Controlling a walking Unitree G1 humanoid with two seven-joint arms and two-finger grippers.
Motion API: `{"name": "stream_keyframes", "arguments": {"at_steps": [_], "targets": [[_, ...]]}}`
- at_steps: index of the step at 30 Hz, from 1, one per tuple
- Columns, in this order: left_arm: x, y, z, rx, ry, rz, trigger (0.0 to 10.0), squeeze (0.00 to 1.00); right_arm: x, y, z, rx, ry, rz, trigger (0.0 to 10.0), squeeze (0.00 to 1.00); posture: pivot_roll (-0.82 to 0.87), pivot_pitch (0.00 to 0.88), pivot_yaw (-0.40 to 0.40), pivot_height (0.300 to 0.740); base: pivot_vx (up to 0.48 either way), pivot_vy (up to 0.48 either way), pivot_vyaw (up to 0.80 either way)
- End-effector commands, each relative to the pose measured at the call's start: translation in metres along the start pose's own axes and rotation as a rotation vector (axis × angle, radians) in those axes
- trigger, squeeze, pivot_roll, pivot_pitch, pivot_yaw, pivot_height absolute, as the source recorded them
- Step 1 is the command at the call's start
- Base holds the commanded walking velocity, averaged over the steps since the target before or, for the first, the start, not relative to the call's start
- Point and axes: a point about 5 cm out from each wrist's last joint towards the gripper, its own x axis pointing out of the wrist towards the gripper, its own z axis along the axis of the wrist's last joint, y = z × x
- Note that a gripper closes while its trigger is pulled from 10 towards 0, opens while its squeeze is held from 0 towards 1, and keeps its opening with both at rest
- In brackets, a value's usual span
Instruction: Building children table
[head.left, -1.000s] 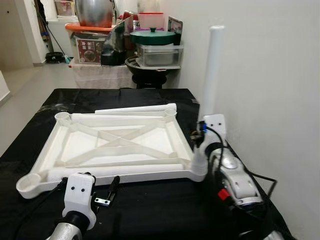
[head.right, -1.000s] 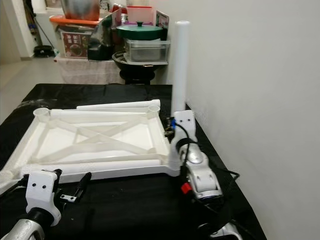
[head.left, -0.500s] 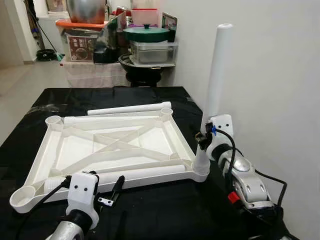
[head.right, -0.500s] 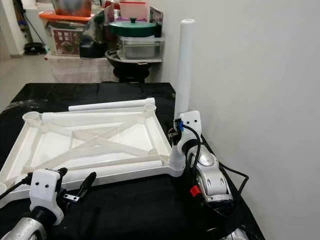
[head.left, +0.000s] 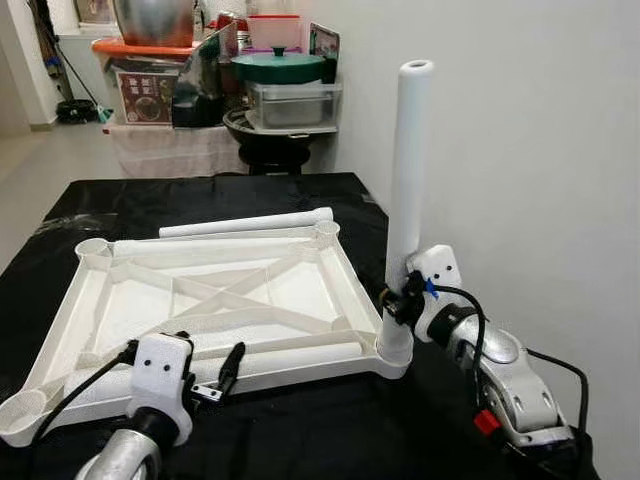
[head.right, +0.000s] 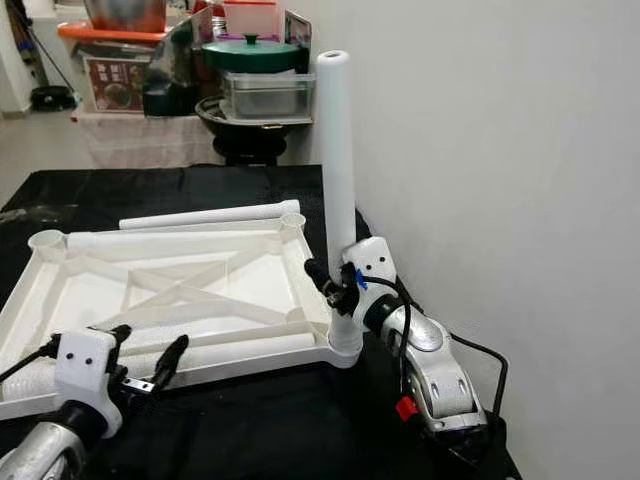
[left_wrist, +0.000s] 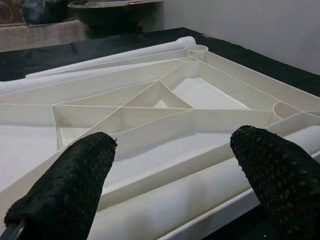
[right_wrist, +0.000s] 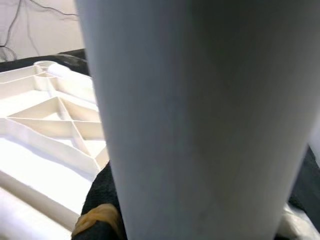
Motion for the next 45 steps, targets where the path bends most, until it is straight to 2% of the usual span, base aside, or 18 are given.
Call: {"name": "stream_keyframes", "arguments": {"at_steps": [1,4,9,14,25,32,39,45], "targets": [[0.000,0.002,-0.003,-0.015,0.015,-0.002,10.0,0.00,-0.006,0.019,-0.050,0.151,0.209,0.085,10.0,0.00,0.10,0.000,-0.020,0.740,0.000,0.000,0.00],[0.000,0.001,-0.003,-0.020,0.013,-0.005,10.0,0.00,-0.004,0.019,-0.048,0.162,0.199,0.083,10.0,0.00,0.10,0.000,-0.021,0.740,0.000,0.000,0.00],[0.000,-0.001,-0.002,-0.032,0.010,-0.011,10.0,0.00,0.005,0.029,-0.039,0.230,0.160,0.122,10.0,0.00,0.11,0.000,-0.026,0.740,0.000,0.000,0.00],[0.000,-0.002,-0.002,-0.035,0.008,-0.016,10.0,0.00,0.008,0.033,-0.036,0.250,0.144,0.139,10.0,0.00,0.12,0.000,-0.028,0.740,0.000,0.000,0.00],[0.000,-0.006,-0.002,-0.039,0.006,-0.039,10.0,0.00,0.010,0.033,-0.033,0.235,0.133,0.155,10.0,0.00,0.12,0.000,-0.032,0.740,0.000,0.335,-0.30],[0.000,-0.007,-0.002,-0.035,0.008,-0.040,10.0,0.00,0.013,0.035,-0.033,0.250,0.138,0.162,10.0,0.00,0.12,0.000,-0.036,0.740,0.000,0.000,0.00],[-0.001,-0.009,-0.002,-0.047,0.011,-0.042,10.0,0.00,0.014,0.035,-0.032,0.260,0.131,0.171,10.0,0.00,0.12,0.000,-0.038,0.740,0.000,0.000,-0.66],[-0.001,-0.010,-0.002,-0.045,0.010,-0.044,10.0,0.00,0.017,0.034,-0.029,0.233,0.126,0.184,10.0,0.00,0.12,0.000,-0.040,0.740,0.000,0.000,0.00]]}}
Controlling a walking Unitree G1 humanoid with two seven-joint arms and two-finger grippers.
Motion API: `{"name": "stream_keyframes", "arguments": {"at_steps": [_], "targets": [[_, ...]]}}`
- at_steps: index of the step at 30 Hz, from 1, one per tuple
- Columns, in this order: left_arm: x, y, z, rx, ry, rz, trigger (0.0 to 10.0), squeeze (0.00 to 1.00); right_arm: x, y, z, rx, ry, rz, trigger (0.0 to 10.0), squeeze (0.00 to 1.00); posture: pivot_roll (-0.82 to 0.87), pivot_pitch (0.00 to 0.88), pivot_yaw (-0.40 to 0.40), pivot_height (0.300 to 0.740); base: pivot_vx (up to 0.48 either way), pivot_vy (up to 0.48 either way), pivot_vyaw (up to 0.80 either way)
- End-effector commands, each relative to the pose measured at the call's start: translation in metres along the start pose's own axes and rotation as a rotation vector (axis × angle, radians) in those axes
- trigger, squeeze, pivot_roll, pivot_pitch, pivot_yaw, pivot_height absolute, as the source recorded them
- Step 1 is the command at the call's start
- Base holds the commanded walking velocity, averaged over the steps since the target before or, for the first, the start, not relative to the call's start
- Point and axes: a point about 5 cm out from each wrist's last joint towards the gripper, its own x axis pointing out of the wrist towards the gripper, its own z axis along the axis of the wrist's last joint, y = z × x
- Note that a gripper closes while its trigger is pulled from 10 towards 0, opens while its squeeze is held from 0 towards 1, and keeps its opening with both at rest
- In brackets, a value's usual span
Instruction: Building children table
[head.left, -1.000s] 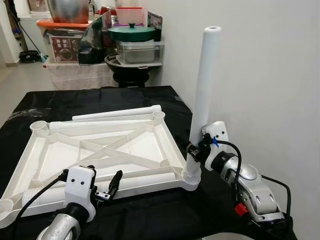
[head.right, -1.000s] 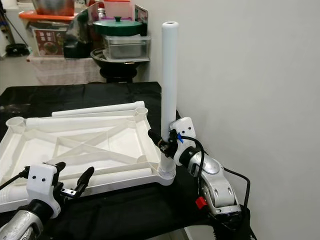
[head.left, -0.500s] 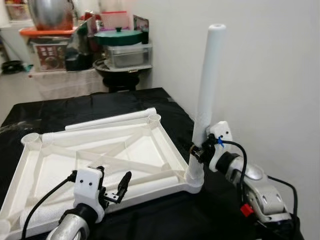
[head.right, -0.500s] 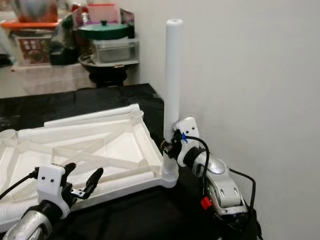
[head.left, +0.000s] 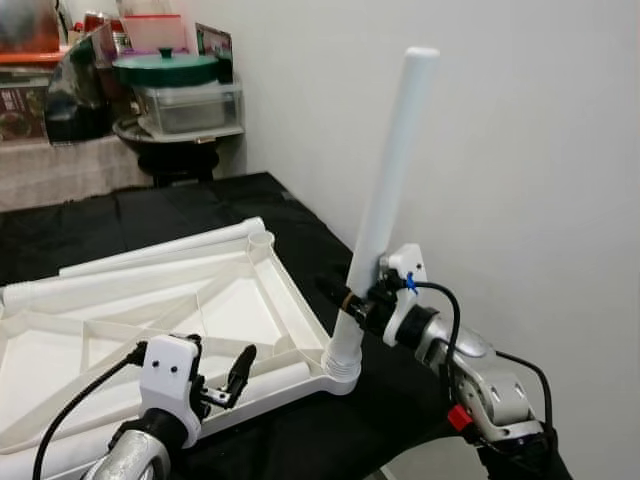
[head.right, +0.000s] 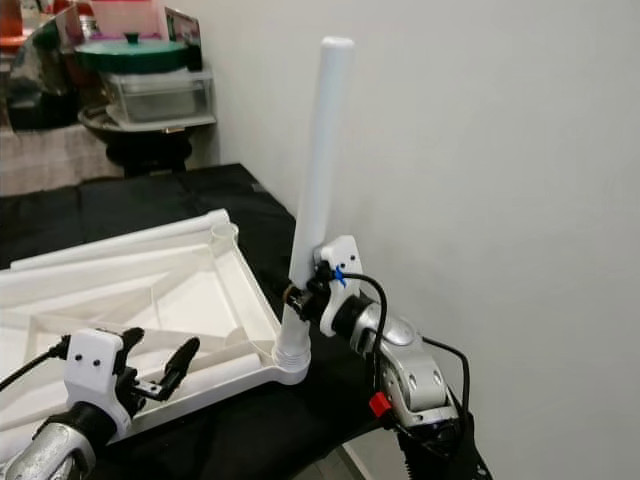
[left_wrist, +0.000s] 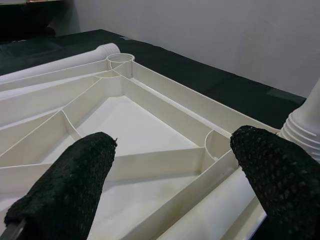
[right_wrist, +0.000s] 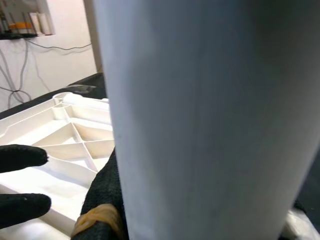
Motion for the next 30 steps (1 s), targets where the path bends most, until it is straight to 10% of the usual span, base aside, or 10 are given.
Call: {"name": "stream_keyframes", "arguments": {"at_steps": [1,30], "targets": [[-0.001,0.000,0.001,0.007,0.004,0.004,10.0,0.00,-0.008,-0.004,-0.040,0.069,0.185,-0.049,10.0,0.00,0.12,0.000,-0.040,0.740,0.000,0.000,0.00],[-0.042,-0.005,-0.017,0.028,0.138,-0.062,10.0,0.00,0.005,0.008,-0.014,-0.005,0.093,0.553,10.0,0.00,0.18,0.000,-0.065,0.740,0.000,0.000,0.00]]}}
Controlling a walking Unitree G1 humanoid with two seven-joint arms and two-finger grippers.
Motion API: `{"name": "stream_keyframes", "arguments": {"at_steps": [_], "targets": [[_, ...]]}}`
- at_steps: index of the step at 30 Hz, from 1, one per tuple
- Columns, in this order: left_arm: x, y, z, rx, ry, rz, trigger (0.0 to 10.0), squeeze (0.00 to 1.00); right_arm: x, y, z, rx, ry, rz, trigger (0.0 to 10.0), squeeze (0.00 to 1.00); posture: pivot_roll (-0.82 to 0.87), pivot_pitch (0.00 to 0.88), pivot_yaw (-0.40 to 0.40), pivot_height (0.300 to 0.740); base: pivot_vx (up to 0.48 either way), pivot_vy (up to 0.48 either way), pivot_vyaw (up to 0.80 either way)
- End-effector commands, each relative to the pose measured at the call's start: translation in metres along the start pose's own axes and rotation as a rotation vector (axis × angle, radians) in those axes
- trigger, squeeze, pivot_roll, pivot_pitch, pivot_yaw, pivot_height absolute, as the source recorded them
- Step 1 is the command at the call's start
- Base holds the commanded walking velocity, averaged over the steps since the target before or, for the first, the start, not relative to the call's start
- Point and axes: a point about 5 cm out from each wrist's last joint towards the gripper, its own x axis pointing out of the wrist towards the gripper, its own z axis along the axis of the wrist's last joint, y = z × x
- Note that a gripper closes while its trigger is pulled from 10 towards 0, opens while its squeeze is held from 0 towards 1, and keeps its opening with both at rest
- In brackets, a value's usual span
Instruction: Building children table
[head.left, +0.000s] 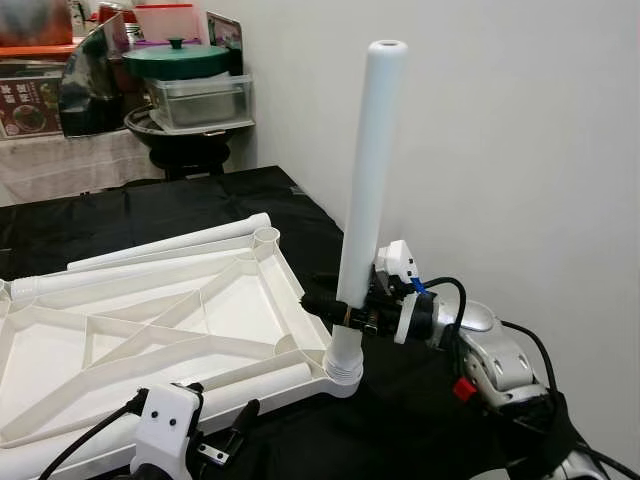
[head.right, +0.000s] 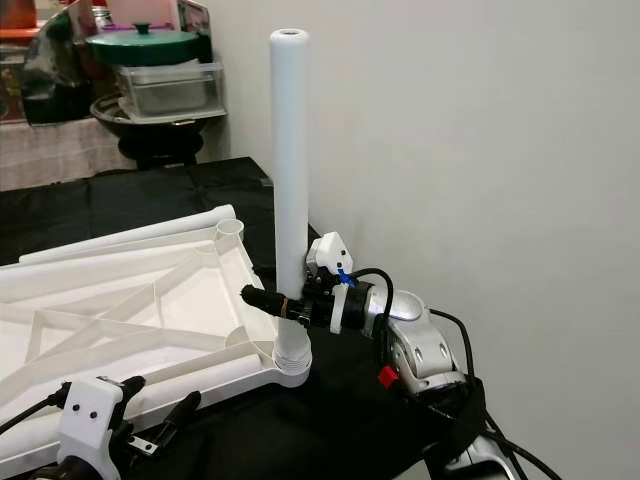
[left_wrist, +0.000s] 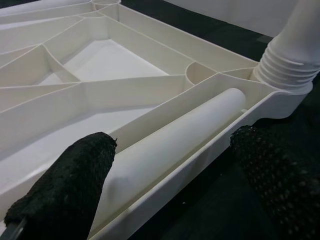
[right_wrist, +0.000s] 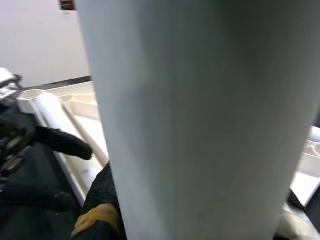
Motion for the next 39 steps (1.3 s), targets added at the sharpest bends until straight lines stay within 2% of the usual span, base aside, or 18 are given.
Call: {"name": "stream_keyframes", "arguments": {"at_steps": [1,7,9,10,12,14,19,27,30,39], "targets": [[-0.002,0.001,0.002,0.013,-0.002,0.002,10.0,0.00,0.005,0.010,-0.024,0.118,0.036,0.094,10.0,0.00,0.19,0.000,-0.066,0.740,0.000,0.000,0.00],[-0.002,0.000,0.000,0.006,-0.001,-0.001,10.0,0.00,0.008,0.004,-0.021,0.140,-0.013,0.102,10.0,0.00,0.18,0.000,-0.065,0.740,0.000,0.000,0.00],[0.000,0.000,0.000,-0.011,-0.008,-0.001,10.0,0.00,0.009,0.002,-0.018,0.177,-0.080,0.091,10.0,0.00,0.19,0.000,-0.068,0.740,0.000,0.000,0.00],[0.000,0.000,0.000,-0.011,-0.008,-0.001,10.0,0.00,0.009,0.002,-0.018,0.177,-0.080,0.091,10.0,0.00,0.19,0.000,-0.068,0.740,0.000,0.000,0.00],[0.001,-0.002,0.001,-0.018,-0.011,0.000,10.0,0.00,0.012,0.005,-0.017,0.212,-0.138,0.099,10.0,0.00,0.19,0.000,-0.069,0.740,0.000,0.000,0.00],[0.001,-0.002,0.001,-0.018,-0.011,0.000,10.0,0.00,0.012,0.005,-0.017,0.212,-0.138,0.099,10.0,0.00,0.19,0.000,-0.069,0.740,0.000,0.000,0.00],[0.002,-0.003,0.003,-0.021,-0.017,-0.003,10.0,0.00,0.014,0.016,-0.022,0.227,-0.179,0.126,10.0,0.00,0.19,0.000,-0.057,0.740,0.000,0.000,0.00],[0.006,-0.003,0.007,-0.014,-0.029,-0.012,10.0,0.00,0.014,0.021,-0.030,0.196,-0.111,0.168,10.0,0.00,0.19,0.000,-0.054,0.740,0.000,0.000,0.00],[0.008,-0.006,0.007,-0.017,-0.035,-0.015,10.0,0.00,0.014,0.020,-0.035,0.157,-0.009,0.213,10.0,0.00,0.18,0.000,-0.060,0.740,0.000,0.000,0.00],[0.010,-0.009,0.007,-0.028,-0.042,-0.015,10.0,0.00,0.017,0.019,-0.032,0.155,0.041,0.293,10.0,0.00,0.19,0.000,-0.075,0.740,0.000,0.000,0.00]]}}
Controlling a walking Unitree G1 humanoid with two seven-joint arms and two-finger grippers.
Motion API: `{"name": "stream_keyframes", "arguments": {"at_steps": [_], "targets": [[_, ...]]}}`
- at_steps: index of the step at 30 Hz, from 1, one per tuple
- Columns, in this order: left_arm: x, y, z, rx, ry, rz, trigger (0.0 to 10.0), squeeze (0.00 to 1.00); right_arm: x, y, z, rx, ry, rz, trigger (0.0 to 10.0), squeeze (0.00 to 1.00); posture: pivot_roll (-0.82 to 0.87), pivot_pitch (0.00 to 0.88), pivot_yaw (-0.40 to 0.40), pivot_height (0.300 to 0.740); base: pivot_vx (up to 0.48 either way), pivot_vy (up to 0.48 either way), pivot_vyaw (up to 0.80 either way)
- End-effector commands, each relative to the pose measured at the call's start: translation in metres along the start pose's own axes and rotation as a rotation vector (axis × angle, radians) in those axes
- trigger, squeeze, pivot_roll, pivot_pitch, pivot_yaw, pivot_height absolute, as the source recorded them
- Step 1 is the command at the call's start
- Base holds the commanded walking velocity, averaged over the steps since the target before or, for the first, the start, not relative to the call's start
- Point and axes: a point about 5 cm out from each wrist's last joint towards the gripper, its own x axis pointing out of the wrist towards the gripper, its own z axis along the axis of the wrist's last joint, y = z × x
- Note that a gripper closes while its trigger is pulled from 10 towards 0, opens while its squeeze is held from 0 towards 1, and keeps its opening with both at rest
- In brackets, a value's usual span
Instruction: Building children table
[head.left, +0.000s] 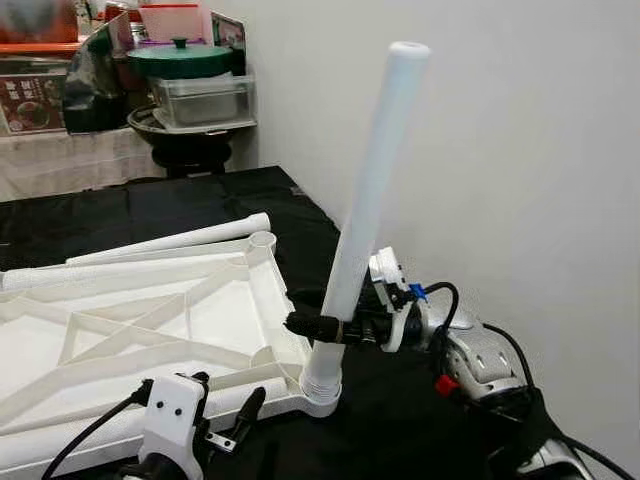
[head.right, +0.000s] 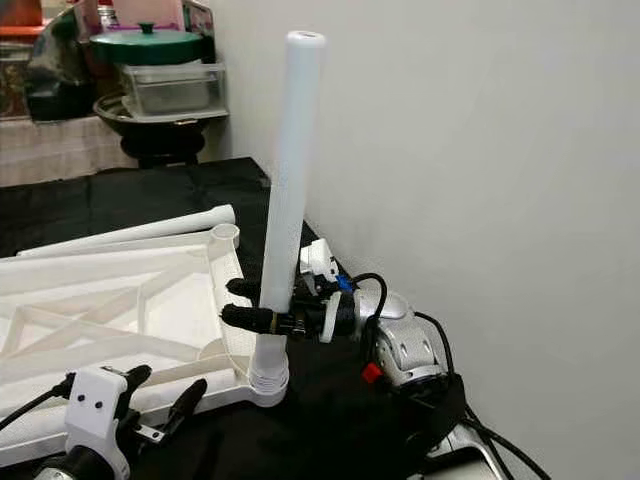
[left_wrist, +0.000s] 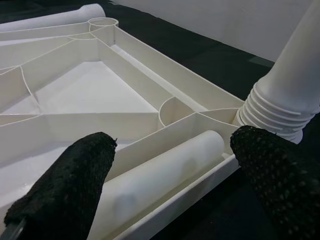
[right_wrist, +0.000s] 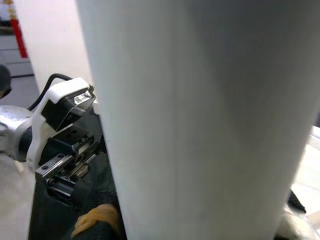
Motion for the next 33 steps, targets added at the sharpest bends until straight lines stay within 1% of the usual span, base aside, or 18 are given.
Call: {"name": "stream_keyframes", "arguments": {"at_steps": [1,6,12,16,18,19,22,23,24,25,28,31,32,33], "targets": [[0.000,-0.002,-0.002,-0.001,0.009,-0.004,10.0,0.00,0.006,0.010,-0.028,0.121,0.091,0.069,10.0,0.00,0.19,0.000,-0.075,0.740,0.000,0.000,0.00],[0.001,-0.003,-0.001,-0.010,0.005,-0.004,10.0,0.00,0.007,0.009,-0.028,0.119,0.080,0.058,10.0,0.00,0.18,0.000,-0.077,0.740,0.000,0.000,0.00],[0.002,-0.005,-0.002,-0.016,0.006,-0.009,10.0,0.00,0.004,0.010,-0.033,0.129,0.085,0.044,10.0,0.00,0.18,0.000,-0.075,0.740,0.000,0.000,0.00],[0.002,-0.005,-0.001,-0.018,0.005,-0.009,10.0,0.00,0.003,0.007,-0.034,0.133,0.091,0.006,10.0,0.00,0.17,0.000,-0.076,0.740,0.000,0.000,0.00],[0.003,-0.006,-0.001,-0.019,0.002,-0.007,10.0,0.00,0.005,0.000,-0.037,0.150,0.111,-0.084,10.0,0.00,0.17,0.000,-0.079,0.740,0.000,0.000,0.00],[0.003,-0.006,-0.001,-0.019,0.002,-0.007,10.0,0.00,0.005,0.000,-0.037,0.150,0.111,-0.084,10.0,0.00,0.17,0.000,-0.079,0.740,0.000,0.000,0.00],[0.003,-0.007,0.000,-0.020,0.000,-0.005,10.0,0.00,0.005,-0.007,-0.045,0.113,0.173,-0.237,10.0,0.00,0.16,0.000,-0.082,0.740,0.000,0.000,0.00],[0.003,-0.007,0.000,-0.020,0.000,-0.005,10.0,0.00,0.005,-0.007,-0.045,0.113,0.173,-0.237,10.0,0.00,0.16,0.000,-0.082,0.740,0.000,0.000,0.00],[0.003,-0.007,0.000,-0.020,0.000,-0.004,10.0,0.00,0.005,-0.007,-0.046,0.106,0.181,-0.265,10.0,0.00,0.16,0.000,-0.082,0.740,0.000,0.000,0.00],[0.003,-0.007,0.000,-0.020,0.000,-0.004,10.0,0.00,0.005,-0.007,-0.046,0.106,0.181,-0.265,10.0,0.00,0.16,0.000,-0.082,0.740,0.000,0.000,0.00],[0.003,-0.007,-0.001,-0.026,0.000,-0.001,10.0,0.00,-0.002,0.000,-0.047,0.150,0.140,-0.344,10.0,0.00,0.15,0.000,-0.077,0.740,0.000,0.000,0.00],[0.003,-0.007,-0.001,-0.027,0.001,-0.001,10.0,0.00,-0.004,0.002,-0.047,0.157,0.132,-0.365,10.0,0.00,0.15,0.000,-0.077,0.740,0.000,0.000,0.00],[0.003,-0.007,-0.001,-0.027,0.001,0.000,10.0,0.00,-0.007,0.003,-0.049,0.167,0.127,-0.402,10.0,0.00,0.14,0.000,-0.077,0.740,0.000,0.000,0.00],[0.004,-0.006,-0.002,-0.028,0.001,0.001,10.0,0.00,-0.011,0.006,-0.055,0.194,0.136,-0.465,10.0,0.00,0.14,0.000,-0.074,0.740,0.000,0.000,0.00]]}}
